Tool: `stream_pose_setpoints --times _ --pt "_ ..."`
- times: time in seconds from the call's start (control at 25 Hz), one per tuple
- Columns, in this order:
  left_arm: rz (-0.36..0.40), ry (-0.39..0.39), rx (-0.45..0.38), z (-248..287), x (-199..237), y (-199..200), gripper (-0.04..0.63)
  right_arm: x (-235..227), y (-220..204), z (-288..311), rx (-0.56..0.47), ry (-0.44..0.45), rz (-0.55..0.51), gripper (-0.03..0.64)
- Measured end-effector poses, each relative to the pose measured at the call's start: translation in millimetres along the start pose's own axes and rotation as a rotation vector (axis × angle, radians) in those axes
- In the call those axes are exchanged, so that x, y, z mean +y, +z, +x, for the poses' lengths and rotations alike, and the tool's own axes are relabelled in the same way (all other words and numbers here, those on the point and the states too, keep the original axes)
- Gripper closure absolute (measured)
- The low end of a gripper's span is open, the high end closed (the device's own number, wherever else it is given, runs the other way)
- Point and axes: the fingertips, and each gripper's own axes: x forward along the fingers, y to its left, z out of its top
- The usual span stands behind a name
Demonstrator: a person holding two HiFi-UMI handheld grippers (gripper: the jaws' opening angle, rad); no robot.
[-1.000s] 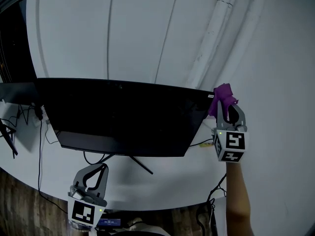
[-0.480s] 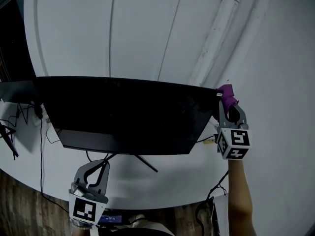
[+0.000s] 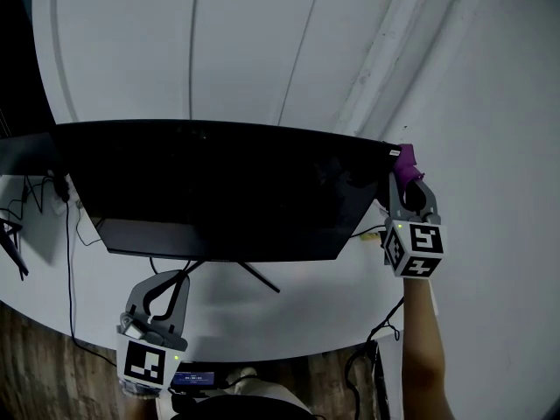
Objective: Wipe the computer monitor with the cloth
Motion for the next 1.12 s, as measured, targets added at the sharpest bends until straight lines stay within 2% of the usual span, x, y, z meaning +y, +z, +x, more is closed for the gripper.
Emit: stream_pose_setpoints --times 0.96,1.12 --pt "-0.021 -0.034 0.042 -7.7 8.4 -16.6 0.591 39.2 -71.3 -31.9 0.171 -0.016 0.043 0.552" --pt "-0.050 -0.029 0.041 -12.5 10.8 -18.9 0.591 49.4 -83.6 -39.8 0.200 -0.006 0.041 0.552"
